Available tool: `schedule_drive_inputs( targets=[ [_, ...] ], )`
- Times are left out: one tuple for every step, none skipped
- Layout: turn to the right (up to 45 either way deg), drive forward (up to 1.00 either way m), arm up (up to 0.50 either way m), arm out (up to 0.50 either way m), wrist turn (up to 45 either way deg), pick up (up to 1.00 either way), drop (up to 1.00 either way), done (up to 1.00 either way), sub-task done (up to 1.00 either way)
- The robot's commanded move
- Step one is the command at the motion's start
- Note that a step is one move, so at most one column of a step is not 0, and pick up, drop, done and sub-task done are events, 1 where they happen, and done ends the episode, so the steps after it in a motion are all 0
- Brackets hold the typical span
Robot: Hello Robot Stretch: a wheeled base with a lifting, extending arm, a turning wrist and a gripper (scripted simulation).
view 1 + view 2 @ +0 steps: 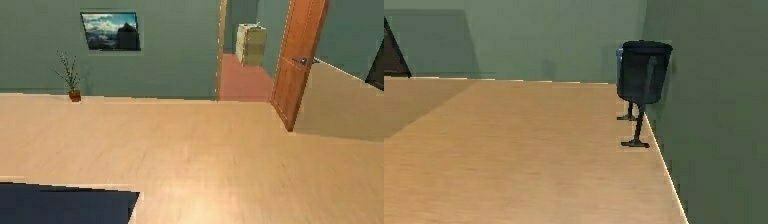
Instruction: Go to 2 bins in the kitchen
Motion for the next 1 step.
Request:
schedule_drive_inputs(
  targets=[
    [45.0, 0.00, 0.00, 0.00, 0.0, 0.00, 0.00, 0.00, 0.00]
  ],
)
